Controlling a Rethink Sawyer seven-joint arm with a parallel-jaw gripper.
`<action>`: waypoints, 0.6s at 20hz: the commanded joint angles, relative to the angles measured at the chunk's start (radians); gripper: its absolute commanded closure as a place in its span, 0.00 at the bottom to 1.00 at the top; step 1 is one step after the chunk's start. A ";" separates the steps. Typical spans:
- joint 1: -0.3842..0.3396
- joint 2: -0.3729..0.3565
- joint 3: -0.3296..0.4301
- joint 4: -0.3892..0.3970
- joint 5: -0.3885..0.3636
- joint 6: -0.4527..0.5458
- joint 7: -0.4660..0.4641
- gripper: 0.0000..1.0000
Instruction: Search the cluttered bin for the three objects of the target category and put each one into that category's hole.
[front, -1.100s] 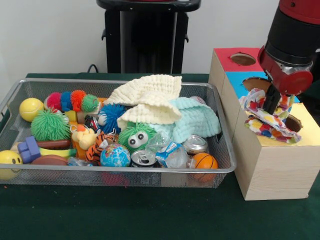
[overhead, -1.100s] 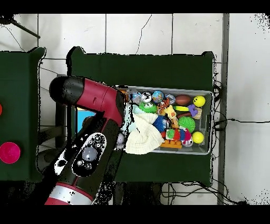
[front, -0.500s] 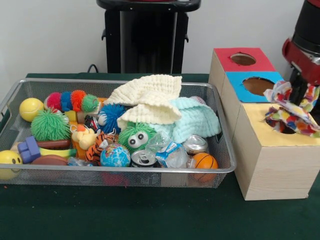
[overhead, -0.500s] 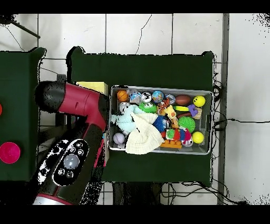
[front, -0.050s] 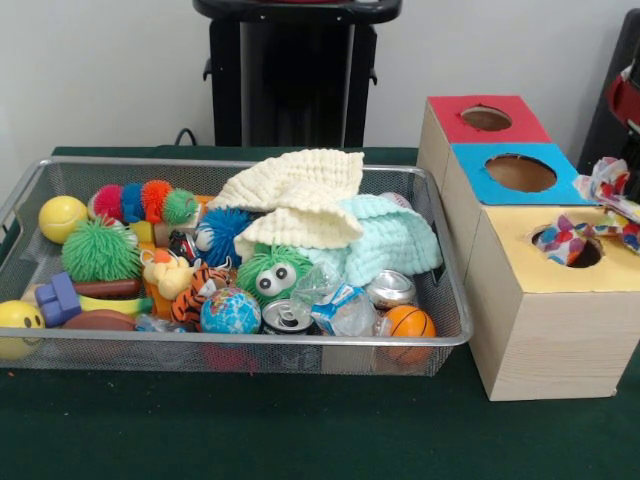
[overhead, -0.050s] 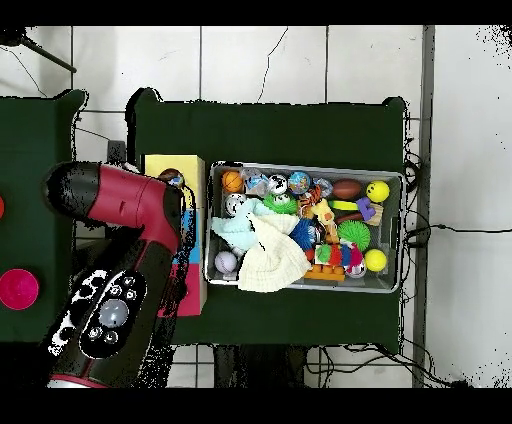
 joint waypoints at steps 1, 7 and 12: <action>-0.044 0.066 0.130 0.162 0.014 -0.139 0.167 1.00; -0.062 0.059 0.133 0.182 -0.003 -0.160 0.129 1.00; -0.068 0.040 0.130 0.195 -0.012 -0.145 0.118 1.00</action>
